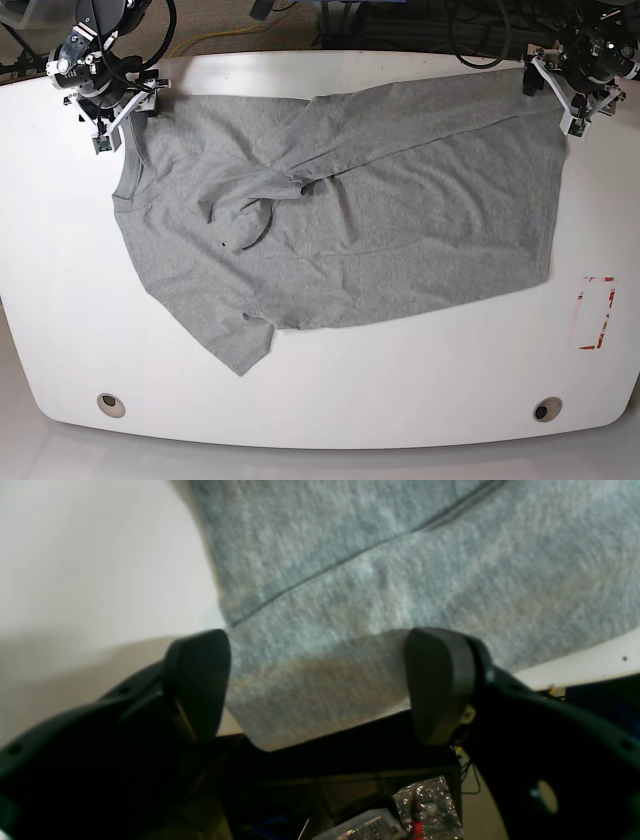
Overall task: Fold the T-shirt properly
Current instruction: 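Hold the shirt edge taut with both grippers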
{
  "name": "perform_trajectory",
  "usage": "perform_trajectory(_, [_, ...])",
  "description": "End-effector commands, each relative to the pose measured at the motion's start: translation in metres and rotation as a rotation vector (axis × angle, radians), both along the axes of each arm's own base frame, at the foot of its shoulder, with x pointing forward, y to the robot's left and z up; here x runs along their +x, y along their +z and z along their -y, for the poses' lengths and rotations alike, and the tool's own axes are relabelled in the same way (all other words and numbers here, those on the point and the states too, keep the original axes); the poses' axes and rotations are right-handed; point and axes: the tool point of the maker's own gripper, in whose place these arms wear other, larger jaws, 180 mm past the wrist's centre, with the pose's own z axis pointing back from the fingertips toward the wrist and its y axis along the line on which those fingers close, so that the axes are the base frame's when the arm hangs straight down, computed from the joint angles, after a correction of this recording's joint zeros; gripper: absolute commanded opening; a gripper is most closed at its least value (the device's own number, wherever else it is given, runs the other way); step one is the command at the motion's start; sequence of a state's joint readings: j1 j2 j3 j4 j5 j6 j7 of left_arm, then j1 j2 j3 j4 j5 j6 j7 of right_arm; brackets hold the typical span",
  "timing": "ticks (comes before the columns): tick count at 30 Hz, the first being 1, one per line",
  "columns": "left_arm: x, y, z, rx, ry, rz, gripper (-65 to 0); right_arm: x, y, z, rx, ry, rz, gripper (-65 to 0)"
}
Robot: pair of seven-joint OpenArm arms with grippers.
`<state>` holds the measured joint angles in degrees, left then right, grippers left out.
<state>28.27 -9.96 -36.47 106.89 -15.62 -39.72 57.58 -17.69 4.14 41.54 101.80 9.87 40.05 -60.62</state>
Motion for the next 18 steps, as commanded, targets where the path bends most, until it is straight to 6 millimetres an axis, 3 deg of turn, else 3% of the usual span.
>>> perform_trajectory(1, [0.006,0.013,-0.005,0.029,-0.017,0.033,-13.9,-0.002,0.001,0.004,-0.016,0.000,-0.013,-25.0])
perform_trajectory(4, [0.006,0.015,-0.009,0.037,-0.011,0.038,-13.9,-0.001,0.001,0.003,-0.014,0.001,-0.012,-25.0])
perform_trajectory(9, [0.000,0.022,-0.034,0.075,0.063,0.049,-13.9,-0.001,0.001,0.003,-0.013,0.001,-0.011,-25.0])
perform_trajectory(18, [-0.005,0.004,-0.052,0.053,0.091,-0.011,-13.9,-0.001,0.001,0.003,-0.013,0.001,-0.011,-25.0])
